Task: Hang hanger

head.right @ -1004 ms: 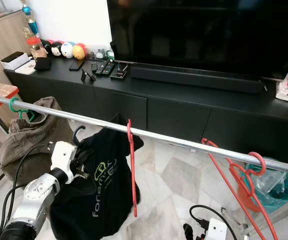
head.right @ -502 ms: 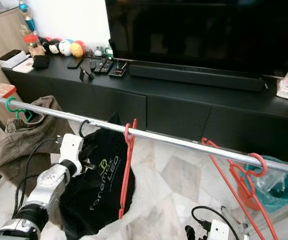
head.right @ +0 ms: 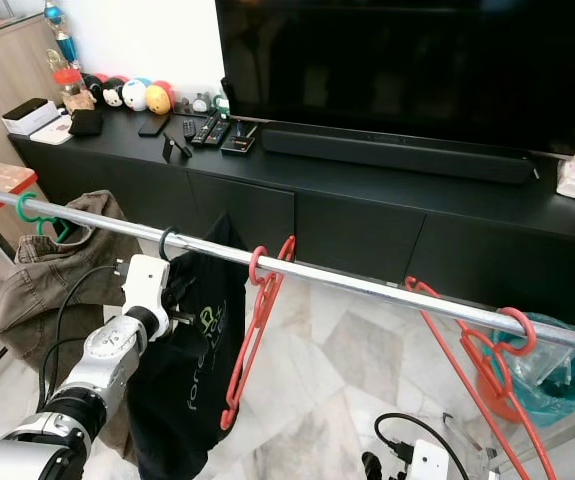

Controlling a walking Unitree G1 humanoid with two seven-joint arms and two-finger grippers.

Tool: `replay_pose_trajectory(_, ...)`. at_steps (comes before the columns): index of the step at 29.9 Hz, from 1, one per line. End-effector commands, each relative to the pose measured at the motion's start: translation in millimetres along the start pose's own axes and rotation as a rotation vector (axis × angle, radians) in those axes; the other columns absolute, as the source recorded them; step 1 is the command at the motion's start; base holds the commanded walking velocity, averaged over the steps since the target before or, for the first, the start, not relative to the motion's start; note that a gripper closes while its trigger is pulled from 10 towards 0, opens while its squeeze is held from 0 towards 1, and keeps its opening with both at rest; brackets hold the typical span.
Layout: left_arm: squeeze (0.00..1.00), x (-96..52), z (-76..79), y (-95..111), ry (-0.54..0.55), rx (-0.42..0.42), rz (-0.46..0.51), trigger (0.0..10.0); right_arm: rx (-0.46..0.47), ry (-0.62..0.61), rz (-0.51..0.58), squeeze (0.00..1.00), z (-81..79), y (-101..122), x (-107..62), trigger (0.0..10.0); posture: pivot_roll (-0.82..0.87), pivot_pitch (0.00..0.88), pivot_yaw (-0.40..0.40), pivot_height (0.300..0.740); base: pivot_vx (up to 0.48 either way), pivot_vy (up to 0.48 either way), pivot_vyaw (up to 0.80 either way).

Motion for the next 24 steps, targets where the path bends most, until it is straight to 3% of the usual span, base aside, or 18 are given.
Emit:
replay_pose_trajectory(1,0.0,5.3,-6.5,11,0.019,0.016,0.031,10.0,-0.005,-0.002,-0.012,0.0,-0.6,-4,-0.6,10.0,-0.07,0.0,0.048,0.74,0.0,0.0,0.0)
replay_pose_trajectory(9,0.0,8.8,0.9,6,-0.029,0.063,-0.028,10.0,-0.006,0.003,-0.013,0.0,-3.4,-3,0.6,10.0,-0.07,0.0,0.051,0.74,0.0,0.0,0.0)
replay_pose_trajectory(19,0.0,9.9,6.9,2,-0.034,0.039,-0.055,10.0,-0.012,0.01,-0.019,0.0,-5.2,-4,1.2,10.0,-0.07,0.0,0.053,0.74,0.0,0.0,0.0)
replay_pose_trajectory(24,0.0,10.9,11.9,-1,-0.06,0.067,-0.088,10.0,-0.01,0.008,-0.023,0.0,-5.6,-4,1.4,10.0,-0.07,0.0,0.057,0.74,0.0,0.0,0.0)
Point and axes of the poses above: a point about 5 cm out from each wrist's last joint towards the gripper, its own x axis pointing out of the wrist towards the gripper, its own y axis along the axis of the wrist's last joint, z = x × y, the point moved 2 cm from there along x, pointing out of the wrist towards the gripper, and after that the axes turned 12 degrees about x, right-handed, at the moved point
